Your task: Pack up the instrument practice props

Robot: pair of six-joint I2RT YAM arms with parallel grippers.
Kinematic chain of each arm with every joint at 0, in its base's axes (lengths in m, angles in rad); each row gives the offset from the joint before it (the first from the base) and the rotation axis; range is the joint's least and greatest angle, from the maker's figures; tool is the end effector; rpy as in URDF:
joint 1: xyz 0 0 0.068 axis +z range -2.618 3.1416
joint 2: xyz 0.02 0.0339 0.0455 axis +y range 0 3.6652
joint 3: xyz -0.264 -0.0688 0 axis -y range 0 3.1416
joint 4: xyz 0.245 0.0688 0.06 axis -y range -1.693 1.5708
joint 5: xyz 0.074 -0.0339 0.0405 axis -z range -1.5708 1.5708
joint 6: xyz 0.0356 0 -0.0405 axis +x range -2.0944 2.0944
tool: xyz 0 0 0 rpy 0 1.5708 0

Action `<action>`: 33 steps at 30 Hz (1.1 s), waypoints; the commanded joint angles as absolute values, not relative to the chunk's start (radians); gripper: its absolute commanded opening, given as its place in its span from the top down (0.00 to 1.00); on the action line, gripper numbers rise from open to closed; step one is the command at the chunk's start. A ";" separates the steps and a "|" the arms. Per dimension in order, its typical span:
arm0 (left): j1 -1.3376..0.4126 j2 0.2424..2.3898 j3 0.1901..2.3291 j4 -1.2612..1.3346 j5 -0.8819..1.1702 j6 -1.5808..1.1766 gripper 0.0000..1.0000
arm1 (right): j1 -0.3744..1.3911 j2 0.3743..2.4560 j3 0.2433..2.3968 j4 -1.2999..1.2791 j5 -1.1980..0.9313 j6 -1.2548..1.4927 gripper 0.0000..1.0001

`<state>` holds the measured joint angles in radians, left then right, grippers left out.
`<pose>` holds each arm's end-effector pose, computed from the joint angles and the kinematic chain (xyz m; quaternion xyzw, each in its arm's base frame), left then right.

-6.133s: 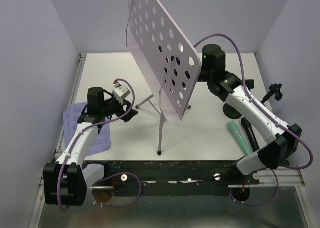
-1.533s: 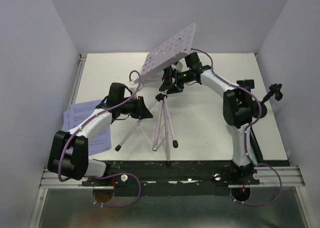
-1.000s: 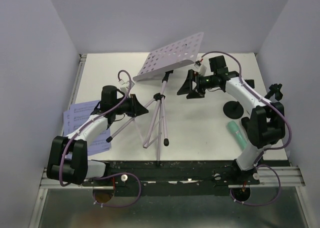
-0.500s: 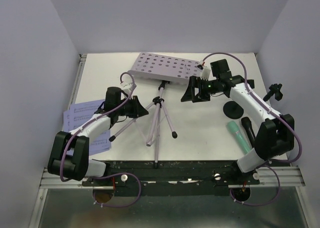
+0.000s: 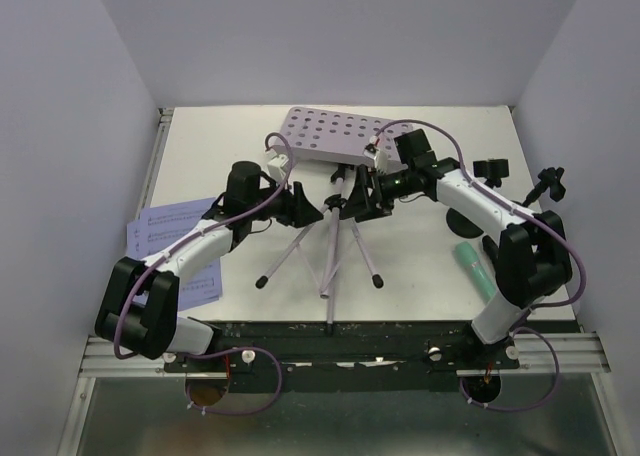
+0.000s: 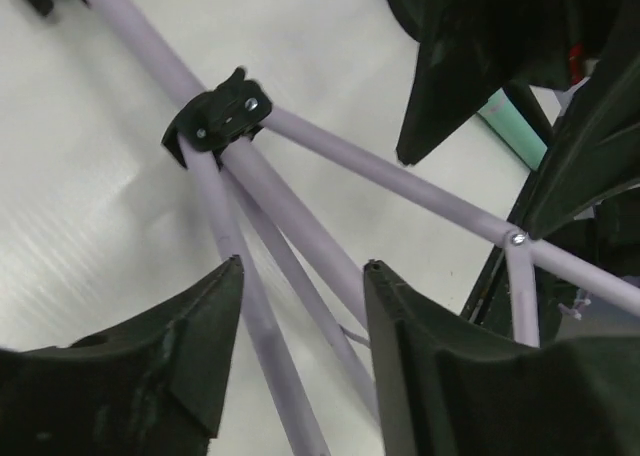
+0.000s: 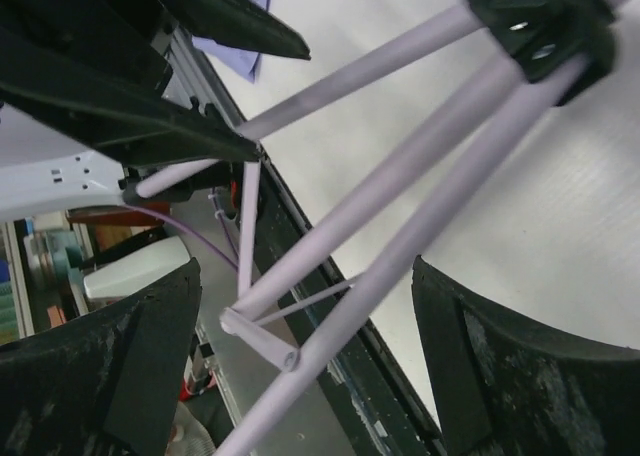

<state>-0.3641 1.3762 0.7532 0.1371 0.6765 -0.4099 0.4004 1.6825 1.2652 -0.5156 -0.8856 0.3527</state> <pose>0.2658 -0.1251 0.2308 0.1528 0.8116 -0.4470 0.3437 0.3164 0.1638 0.2539 -0.1548 0.8545 0.4825 0.1139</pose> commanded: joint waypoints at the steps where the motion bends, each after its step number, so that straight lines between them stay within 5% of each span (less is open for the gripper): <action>1: -0.385 1.350 0.788 0.193 0.726 -0.394 0.25 | 0.445 1.674 1.224 -0.471 -0.913 0.364 0.09; 11: -0.295 1.209 0.962 -0.474 0.682 -0.290 0.17 | 0.456 1.635 1.181 -0.482 -0.789 0.347 0.18; 14: -0.267 1.131 0.876 -0.500 0.720 -0.302 0.07 | 0.456 1.644 1.193 -0.491 -0.788 0.342 0.23; 23: -0.241 1.032 0.793 -0.606 0.908 -0.270 0.02 | 0.466 1.657 1.129 -0.479 -0.827 0.390 0.31; 27: -0.235 1.039 0.700 -0.640 1.001 -0.293 0.10 | 0.471 1.649 1.085 -0.468 -0.850 0.413 0.36; 33: -0.244 1.034 0.608 -0.515 1.127 -0.349 0.47 | 0.486 1.640 1.020 -0.396 -0.906 0.443 0.52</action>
<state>-0.2398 1.0412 0.6601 -0.6155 0.9695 -0.2794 0.4641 1.6638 1.0630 -0.4362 -0.8413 0.4194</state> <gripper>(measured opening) 0.685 0.541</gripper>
